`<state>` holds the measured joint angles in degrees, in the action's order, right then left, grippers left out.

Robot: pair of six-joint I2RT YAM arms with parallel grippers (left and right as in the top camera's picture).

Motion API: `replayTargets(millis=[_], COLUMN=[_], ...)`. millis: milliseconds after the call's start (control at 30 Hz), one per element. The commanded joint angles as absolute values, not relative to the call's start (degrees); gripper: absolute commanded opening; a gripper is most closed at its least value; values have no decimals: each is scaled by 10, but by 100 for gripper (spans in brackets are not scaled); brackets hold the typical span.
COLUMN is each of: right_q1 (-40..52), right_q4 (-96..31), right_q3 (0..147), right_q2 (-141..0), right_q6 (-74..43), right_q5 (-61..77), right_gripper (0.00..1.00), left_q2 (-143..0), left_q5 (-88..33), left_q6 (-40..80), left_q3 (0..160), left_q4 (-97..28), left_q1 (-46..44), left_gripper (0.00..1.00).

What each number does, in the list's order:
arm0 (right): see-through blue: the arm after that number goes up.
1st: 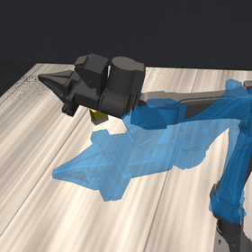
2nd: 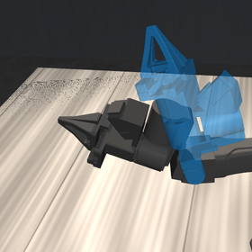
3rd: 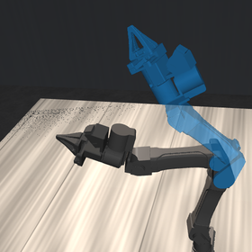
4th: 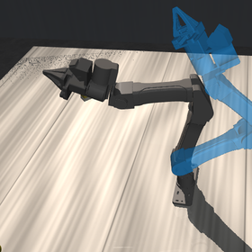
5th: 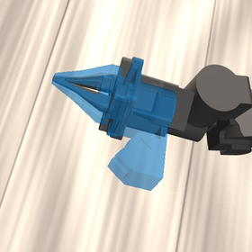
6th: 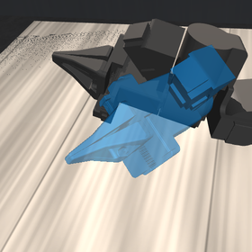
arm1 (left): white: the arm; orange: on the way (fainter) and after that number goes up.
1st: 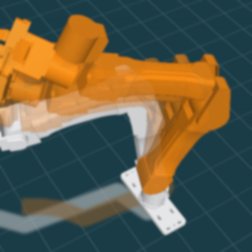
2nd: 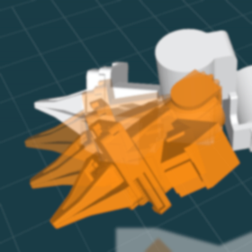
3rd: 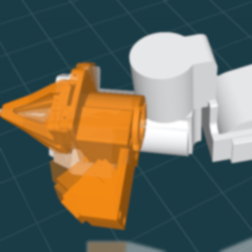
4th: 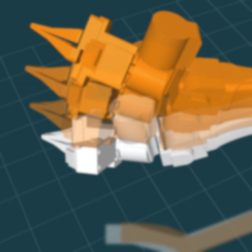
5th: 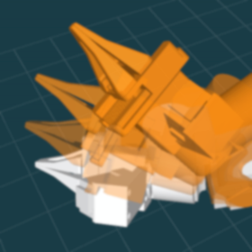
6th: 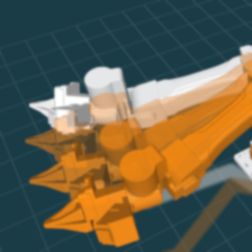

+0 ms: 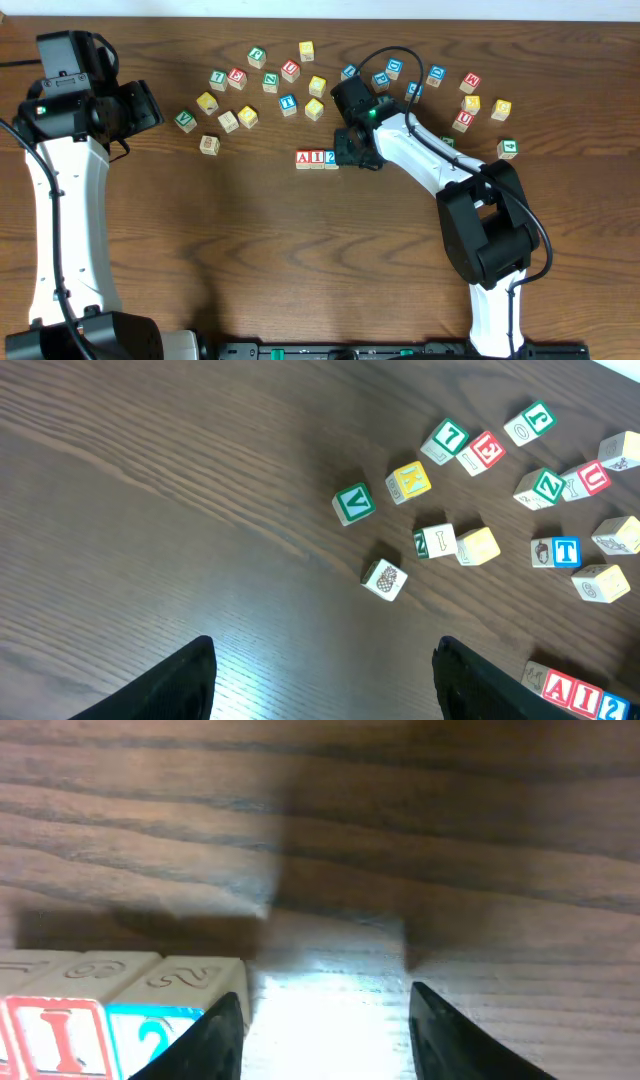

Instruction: Spell out AI2

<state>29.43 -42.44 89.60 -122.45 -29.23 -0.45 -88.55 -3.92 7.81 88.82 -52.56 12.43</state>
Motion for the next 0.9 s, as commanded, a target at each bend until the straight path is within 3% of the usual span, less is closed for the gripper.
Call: replayTargets(millis=[0,300,333,567,667,700,867], right_q1=[287,251,246,225,217,215,194], right_q4=[-441,-456,-459,-477,-491,-495,-528], right_q3=[909,915,915,915,915,915,915], right_q2=[-1224,-1161,-1147,-1067,-1023,-1009,-915], right_q6=[-286,-257,-250,-205,-198,-196,-196], right_q5=[-9,-10,-10,-10,-10,-10,-14], right_gripper=[50,50,50,52,56,60,77], left_q2=[-887,-873,-866,-825,-811,-808,-805], left_q5=[-34,-34,-34,-34,-34,-34,-34], left_q6=[75,46,45,43,21,18,17], left_q3=[893,908,917,932,932,932,932], left_q4=[-526,-527,-527,-514,-514,-514,-528], left_q1=[124,125,125,125,125,125,125], left_gripper=[68,70,74,80,86,97,98])
